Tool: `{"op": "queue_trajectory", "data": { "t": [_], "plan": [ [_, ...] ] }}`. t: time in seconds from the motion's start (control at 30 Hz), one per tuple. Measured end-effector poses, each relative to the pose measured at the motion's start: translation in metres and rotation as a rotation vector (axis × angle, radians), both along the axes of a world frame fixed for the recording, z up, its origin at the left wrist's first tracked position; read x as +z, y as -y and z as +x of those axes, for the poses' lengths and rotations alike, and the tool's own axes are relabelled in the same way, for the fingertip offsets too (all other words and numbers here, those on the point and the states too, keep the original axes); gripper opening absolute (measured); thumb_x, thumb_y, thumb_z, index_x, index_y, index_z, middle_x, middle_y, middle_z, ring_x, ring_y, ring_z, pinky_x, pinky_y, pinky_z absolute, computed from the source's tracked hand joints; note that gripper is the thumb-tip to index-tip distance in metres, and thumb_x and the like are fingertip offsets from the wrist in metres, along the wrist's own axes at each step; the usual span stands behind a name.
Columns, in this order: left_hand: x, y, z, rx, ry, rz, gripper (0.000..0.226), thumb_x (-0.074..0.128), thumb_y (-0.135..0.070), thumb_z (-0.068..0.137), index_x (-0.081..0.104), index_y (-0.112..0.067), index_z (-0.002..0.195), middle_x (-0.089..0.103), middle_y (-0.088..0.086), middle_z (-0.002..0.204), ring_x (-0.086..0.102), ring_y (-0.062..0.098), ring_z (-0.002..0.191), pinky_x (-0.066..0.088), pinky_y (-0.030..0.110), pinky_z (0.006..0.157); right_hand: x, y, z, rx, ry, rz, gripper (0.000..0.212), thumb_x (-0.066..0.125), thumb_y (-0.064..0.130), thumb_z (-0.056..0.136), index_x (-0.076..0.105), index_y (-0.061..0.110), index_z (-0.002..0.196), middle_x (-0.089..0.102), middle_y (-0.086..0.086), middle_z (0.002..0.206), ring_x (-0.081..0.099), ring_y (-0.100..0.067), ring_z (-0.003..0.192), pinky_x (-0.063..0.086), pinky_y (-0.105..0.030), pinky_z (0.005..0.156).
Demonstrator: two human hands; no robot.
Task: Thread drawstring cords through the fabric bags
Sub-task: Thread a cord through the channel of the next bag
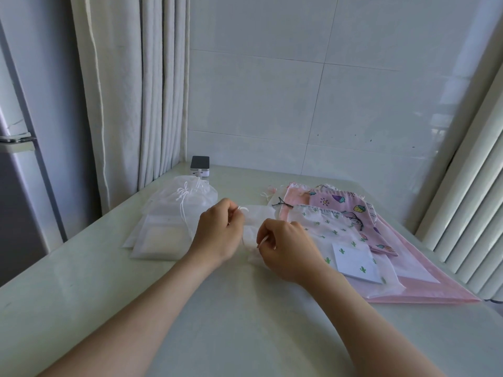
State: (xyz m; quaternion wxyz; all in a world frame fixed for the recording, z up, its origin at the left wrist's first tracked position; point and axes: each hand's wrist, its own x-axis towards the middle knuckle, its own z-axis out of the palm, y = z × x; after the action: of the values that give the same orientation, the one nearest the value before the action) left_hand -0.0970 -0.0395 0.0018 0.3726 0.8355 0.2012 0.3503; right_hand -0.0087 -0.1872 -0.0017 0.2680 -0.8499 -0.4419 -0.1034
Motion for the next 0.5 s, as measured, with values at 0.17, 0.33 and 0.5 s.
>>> {"op": "queue_trajectory", "data": {
  "t": [0.17,0.33,0.5],
  "plan": [
    [0.002,0.006,-0.002,-0.224,0.124,-0.141,0.020,0.042,-0.021,0.111,0.057,-0.013,0.102,0.079,-0.005,0.089,0.073,0.005,0.090,0.052,0.021,0.085,-0.001,-0.001,0.002,0.036,-0.037,-0.032,0.027,0.049,0.014,0.085,0.071,0.028,0.091,0.065,0.012,0.074,0.056,-0.014,0.068,0.054,-0.039,0.072],
    [0.000,0.006,-0.001,-0.314,0.145,-0.331,0.016,0.040,-0.016,0.113,0.052,-0.006,0.110,0.071,0.003,0.076,0.072,0.022,0.071,0.060,0.040,0.080,0.012,0.004,-0.003,0.011,-0.319,0.174,0.031,0.049,0.020,0.083,0.079,0.021,0.091,0.077,0.009,0.080,0.070,-0.010,0.079,0.058,-0.034,0.077],
    [-0.002,0.005,0.000,-0.277,0.030,-0.356,0.017,0.039,-0.020,0.112,0.053,-0.010,0.109,0.070,0.002,0.076,0.057,0.019,0.060,0.054,0.043,0.068,0.026,0.006,-0.006,0.026,-0.742,0.615,0.027,0.054,0.010,0.092,0.079,0.014,0.098,0.081,-0.001,0.090,0.069,-0.013,0.078,0.048,-0.024,0.071]
  ]
}}
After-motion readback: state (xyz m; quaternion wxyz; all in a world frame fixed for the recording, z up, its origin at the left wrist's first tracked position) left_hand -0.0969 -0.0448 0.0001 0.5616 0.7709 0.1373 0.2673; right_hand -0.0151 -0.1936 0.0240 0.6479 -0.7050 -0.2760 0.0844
